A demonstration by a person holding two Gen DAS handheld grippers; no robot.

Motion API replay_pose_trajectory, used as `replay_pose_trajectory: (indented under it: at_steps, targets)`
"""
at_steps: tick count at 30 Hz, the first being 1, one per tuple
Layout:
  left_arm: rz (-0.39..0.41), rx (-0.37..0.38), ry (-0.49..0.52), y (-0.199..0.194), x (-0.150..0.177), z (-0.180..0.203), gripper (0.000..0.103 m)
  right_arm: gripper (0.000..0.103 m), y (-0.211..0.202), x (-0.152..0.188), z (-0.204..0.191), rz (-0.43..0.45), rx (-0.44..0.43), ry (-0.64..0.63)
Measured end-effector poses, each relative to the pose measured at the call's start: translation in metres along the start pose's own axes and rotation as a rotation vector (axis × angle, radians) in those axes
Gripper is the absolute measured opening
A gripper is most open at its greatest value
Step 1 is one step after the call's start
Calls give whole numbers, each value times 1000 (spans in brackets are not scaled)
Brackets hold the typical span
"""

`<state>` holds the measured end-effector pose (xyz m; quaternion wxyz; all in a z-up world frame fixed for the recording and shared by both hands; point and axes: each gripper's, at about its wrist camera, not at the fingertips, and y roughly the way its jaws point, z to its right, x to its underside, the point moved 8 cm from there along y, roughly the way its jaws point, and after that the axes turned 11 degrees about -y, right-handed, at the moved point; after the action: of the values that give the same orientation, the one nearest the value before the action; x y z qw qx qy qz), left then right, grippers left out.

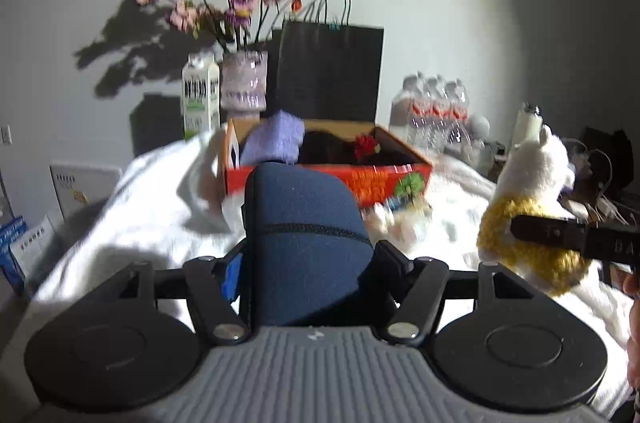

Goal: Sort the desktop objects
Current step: 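Carry the alpaca and navy case into the orange box and release them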

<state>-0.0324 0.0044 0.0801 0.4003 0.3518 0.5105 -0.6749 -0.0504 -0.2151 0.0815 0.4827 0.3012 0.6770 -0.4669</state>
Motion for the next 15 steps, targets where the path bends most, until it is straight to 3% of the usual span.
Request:
replay_pose_trajectory:
  at_steps: [8,11,15]
  targets:
    - [-23,18,-33,98,-92,-12,67,47,75,-78,28,49,41,-91]
    - [-53,-1,-36,153,-122,-13,67,47,128,-113,42,42,42,-121]
    - [-112,-62,24,242,-140,-14,67,48,227,-140,62,-31,26,-124]
